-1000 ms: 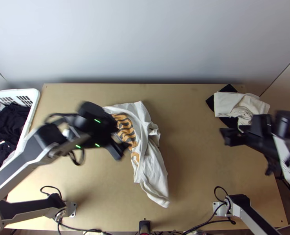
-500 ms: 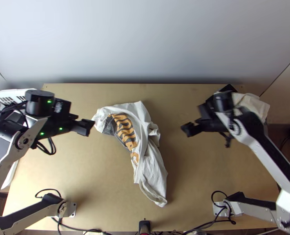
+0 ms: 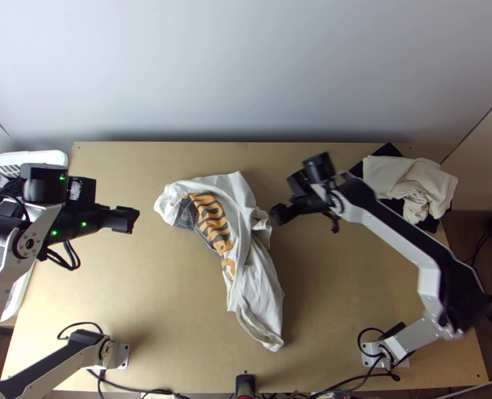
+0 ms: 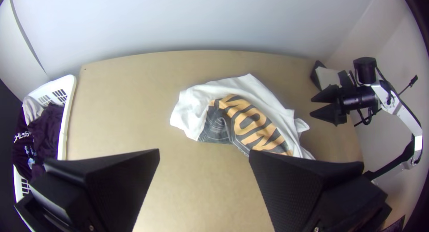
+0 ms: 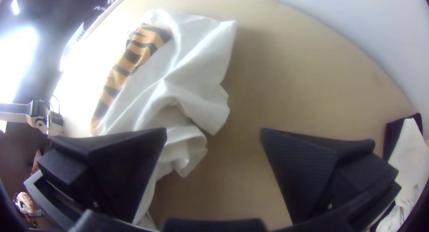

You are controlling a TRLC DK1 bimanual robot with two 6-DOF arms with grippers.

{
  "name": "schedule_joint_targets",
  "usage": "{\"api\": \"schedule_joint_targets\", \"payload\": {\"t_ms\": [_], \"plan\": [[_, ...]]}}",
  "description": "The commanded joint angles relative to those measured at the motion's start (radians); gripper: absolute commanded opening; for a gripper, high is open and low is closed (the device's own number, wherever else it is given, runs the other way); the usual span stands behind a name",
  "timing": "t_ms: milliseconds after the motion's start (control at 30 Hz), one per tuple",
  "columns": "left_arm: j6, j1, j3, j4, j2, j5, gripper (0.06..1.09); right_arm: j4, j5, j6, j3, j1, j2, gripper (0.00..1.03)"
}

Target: Fold the t-shirt

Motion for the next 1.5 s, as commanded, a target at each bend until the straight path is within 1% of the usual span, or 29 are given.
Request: {"api": "schedule_joint_targets", "payload": {"t_ms": [0,167,200,233,467,533,700,800,833,1067,1300,1467], "plan": [[-0.008,0.032,-0.014,-0.016,-0.017,-0.001,1.03,0.044,0.001,-0.004,0.088,0.067,0.151,0.97],[-0.008,0.033,-0.014,-0.034,-0.028,-0.001,1.03,0.05,0.002,-0.032,0.104,0.112,0.197,0.97],[-0.008,0.033,-0.014,-0.038,-0.028,-0.001,1.03,0.052,0.001,-0.038,0.107,0.115,0.205,0.94],[-0.008,0.033,-0.014,-0.041,-0.03,-0.002,1.03,0.053,0.001,-0.044,0.11,0.117,0.214,0.92],[-0.005,0.032,-0.017,-0.056,-0.036,-0.001,1.03,0.093,0.002,-0.061,0.124,0.094,0.271,0.92],[-0.005,0.029,-0.02,-0.059,-0.037,-0.001,1.03,0.093,0.002,-0.072,0.136,0.089,0.286,0.81],[-0.003,0.024,-0.029,-0.064,-0.042,-0.001,1.03,0.135,0.002,-0.101,0.145,0.089,0.29,0.31],[0.0,0.024,-0.034,-0.064,-0.044,-0.001,1.03,0.133,0.002,-0.119,0.154,0.092,0.28,0.05],[0.0,0.024,-0.035,-0.064,-0.044,-0.001,1.03,0.133,0.002,-0.122,0.156,0.092,0.271,0.03],[0.0,0.004,-0.053,-0.038,-0.036,0.001,1.03,0.124,0.01,-0.125,0.177,0.084,0.145,0.03],[-0.003,-0.037,-0.072,-0.01,-0.025,0.007,1.03,0.006,0.031,-0.142,0.282,0.074,0.03,0.03],[-0.001,-0.123,-0.076,-0.01,-0.002,0.019,1.03,-0.066,0.061,-0.158,0.349,0.083,-0.017,0.03]]}}
